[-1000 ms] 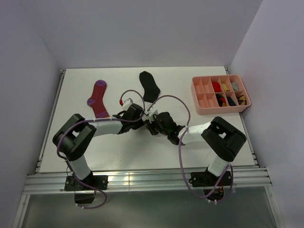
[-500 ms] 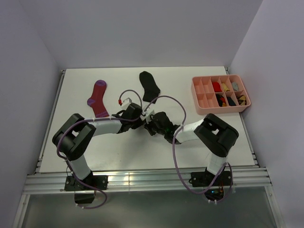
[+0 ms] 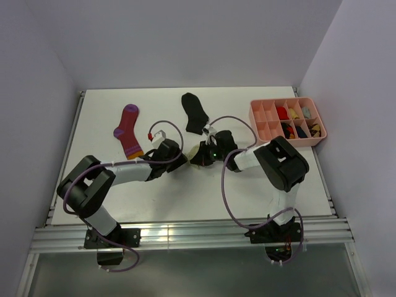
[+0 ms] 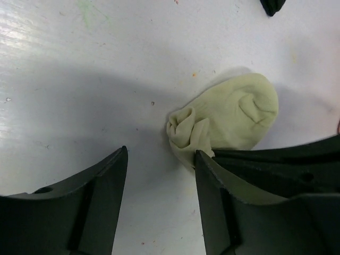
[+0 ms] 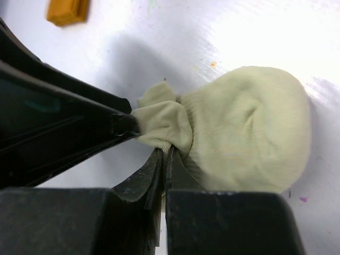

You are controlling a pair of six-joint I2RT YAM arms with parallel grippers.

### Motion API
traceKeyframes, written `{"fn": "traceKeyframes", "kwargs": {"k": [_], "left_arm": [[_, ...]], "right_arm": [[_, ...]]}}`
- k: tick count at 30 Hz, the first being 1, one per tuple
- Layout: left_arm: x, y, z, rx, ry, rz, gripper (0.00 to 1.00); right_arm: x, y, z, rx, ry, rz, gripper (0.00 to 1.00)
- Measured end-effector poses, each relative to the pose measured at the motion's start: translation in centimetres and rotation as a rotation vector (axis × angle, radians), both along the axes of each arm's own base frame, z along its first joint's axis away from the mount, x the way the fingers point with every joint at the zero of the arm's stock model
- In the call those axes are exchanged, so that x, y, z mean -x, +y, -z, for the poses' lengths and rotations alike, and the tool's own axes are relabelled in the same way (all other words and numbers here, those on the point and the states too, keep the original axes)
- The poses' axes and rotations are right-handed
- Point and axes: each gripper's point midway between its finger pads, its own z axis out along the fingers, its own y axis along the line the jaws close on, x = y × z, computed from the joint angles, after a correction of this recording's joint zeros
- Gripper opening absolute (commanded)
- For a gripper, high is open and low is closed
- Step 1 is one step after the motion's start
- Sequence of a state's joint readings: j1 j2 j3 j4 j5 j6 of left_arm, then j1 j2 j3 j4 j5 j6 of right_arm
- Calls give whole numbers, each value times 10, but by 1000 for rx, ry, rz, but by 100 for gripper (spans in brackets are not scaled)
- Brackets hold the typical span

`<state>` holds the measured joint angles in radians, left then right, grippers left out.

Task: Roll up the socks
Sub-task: Roll the sock at the center of the board.

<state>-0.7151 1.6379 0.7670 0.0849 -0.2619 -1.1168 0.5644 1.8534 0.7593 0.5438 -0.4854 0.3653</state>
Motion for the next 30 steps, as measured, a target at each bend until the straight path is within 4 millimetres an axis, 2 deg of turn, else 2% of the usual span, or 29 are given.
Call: {"fn": "traceKeyframes", "kwargs": {"k": [7, 14, 24, 27, 30], "left_arm": [[3, 1, -2, 43, -16, -18, 61], [-1, -6, -6, 90, -31, -37, 60], [-14, -17, 0, 133, -36, -68, 56], [-18, -21, 0, 143, -39, -71, 52], [-22, -25, 2, 146, -35, -73, 42]], "right_arm": [[-3, -4, 2, -217, 260, 51, 0], [-3, -9, 4, -326, 415, 94, 0], [-3, -14, 5, -376, 482, 119, 0], [-3, -14, 5, -376, 483, 120, 0], [-3, -14, 5, -376, 483, 120, 0]]}}
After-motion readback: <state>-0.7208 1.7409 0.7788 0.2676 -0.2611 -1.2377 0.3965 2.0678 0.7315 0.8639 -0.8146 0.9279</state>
